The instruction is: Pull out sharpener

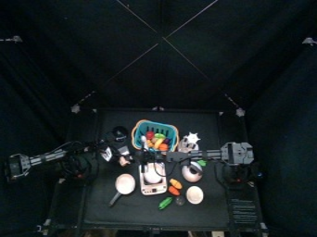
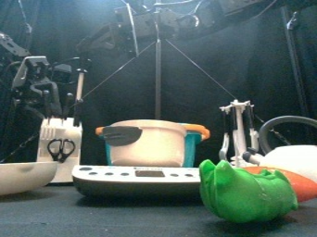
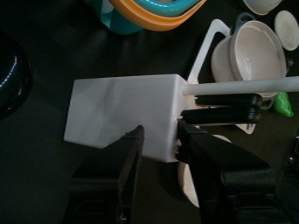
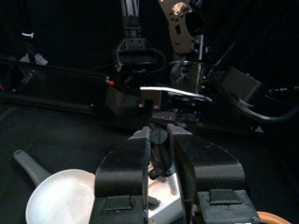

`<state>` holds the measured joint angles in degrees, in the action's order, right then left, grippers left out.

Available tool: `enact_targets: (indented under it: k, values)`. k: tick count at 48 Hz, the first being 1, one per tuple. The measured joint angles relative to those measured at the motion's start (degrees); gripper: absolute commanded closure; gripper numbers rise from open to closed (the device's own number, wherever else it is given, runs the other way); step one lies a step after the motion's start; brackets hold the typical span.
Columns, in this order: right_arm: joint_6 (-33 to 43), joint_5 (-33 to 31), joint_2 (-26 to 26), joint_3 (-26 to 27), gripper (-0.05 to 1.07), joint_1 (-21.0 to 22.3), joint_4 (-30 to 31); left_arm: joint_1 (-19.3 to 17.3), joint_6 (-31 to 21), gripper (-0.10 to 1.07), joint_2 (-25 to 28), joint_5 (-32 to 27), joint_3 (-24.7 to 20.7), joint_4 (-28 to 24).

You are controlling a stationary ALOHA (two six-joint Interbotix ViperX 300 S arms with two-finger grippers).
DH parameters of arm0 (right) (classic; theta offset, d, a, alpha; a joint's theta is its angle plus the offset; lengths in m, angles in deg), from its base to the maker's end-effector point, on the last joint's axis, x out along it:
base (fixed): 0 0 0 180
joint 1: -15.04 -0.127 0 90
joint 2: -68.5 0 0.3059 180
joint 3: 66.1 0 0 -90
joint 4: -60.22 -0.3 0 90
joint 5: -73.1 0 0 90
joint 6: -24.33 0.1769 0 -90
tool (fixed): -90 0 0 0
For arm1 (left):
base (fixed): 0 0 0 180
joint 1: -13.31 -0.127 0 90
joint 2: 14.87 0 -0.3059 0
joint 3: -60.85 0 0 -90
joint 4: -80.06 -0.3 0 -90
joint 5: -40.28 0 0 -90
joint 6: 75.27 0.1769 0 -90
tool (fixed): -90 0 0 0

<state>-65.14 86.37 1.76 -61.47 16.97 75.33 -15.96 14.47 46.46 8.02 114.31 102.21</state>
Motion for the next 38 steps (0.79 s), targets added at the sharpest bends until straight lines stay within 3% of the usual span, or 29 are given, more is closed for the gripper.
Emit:
enact_targets:
  k: [29,38]
  values:
    - [0.00,0.35,-2.99,-2.20,0.87,-0.09,2.02,0.00,0.00,0.24,0.00,0.00,0.09,0.09]
    - [0.00,3.69,-6.77,-2.81,0.87,-1.32,2.02,-0.09,0.00,0.24,0.00,0.09,0.18,0.09]
